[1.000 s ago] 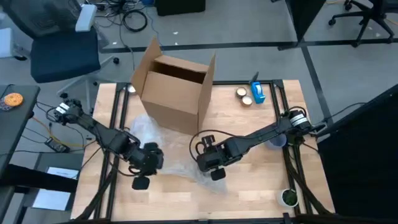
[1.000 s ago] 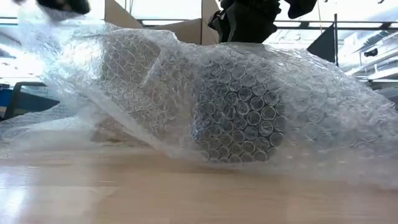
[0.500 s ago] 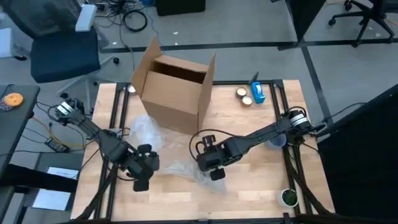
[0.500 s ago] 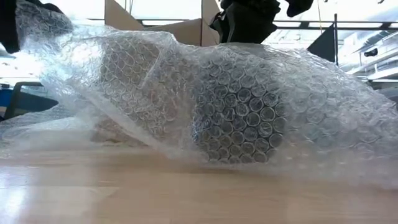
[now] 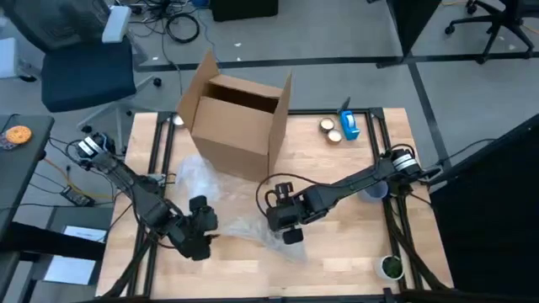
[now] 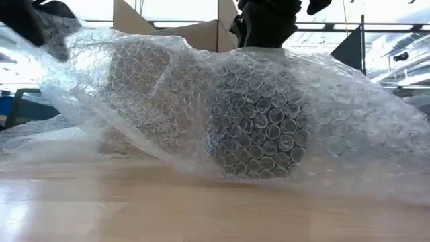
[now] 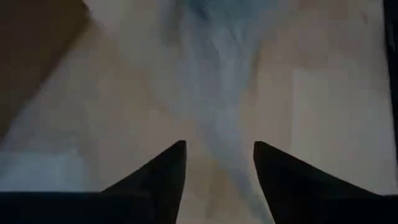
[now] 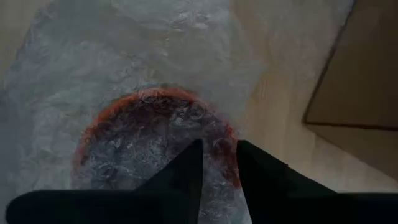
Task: Wrap mug
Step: Wrap the orange mug with bubble wrap
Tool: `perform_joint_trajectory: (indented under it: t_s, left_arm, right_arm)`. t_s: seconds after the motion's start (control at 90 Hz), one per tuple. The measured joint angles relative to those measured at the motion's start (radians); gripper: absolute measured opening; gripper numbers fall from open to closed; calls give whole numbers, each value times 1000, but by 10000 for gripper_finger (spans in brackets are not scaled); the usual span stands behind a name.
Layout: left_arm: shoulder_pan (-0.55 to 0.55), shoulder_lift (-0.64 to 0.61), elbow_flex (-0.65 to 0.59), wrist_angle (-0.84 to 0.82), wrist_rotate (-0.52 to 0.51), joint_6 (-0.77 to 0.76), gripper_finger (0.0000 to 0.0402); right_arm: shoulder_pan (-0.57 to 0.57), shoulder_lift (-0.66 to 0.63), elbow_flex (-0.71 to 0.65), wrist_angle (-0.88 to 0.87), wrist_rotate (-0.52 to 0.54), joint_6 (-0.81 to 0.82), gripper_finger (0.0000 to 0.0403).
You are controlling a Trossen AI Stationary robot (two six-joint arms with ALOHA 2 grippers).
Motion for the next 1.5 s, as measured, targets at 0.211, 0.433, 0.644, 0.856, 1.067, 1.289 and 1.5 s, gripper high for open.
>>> perform_joint_trajectory:
  t_s: [0.211, 0.433, 0.644, 0.856, 1.067, 1.289, 1.5]
  left_arm:
    - [0, 0, -2, 1, -8, 29, 173]
    - [-3, 0, -2, 76, 128, 190, 86]
    - [-2, 0, -2, 81, 118, 259, 5]
    - [-24, 0, -2, 66, 203, 374, 0]
    - [-73, 0, 28, 79, 238, 448, 0]
    - [-86, 0, 35, 10, 202, 420, 0]
    - [-86, 0, 35, -184, 137, 278, 0]
  right_arm:
    - [0, 0, 0, 0, 0, 3, 74]
    - [1, 0, 0, 0, -2, -6, 74]
    - [2, 0, 0, 0, -2, -55, 74]
    - [4, 0, 0, -2, -19, -103, 74]
    - [9, 0, 0, -2, -19, -155, 74]
    - [8, 0, 0, -2, -19, -166, 75]
    - [8, 0, 22, -4, -10, -182, 75]
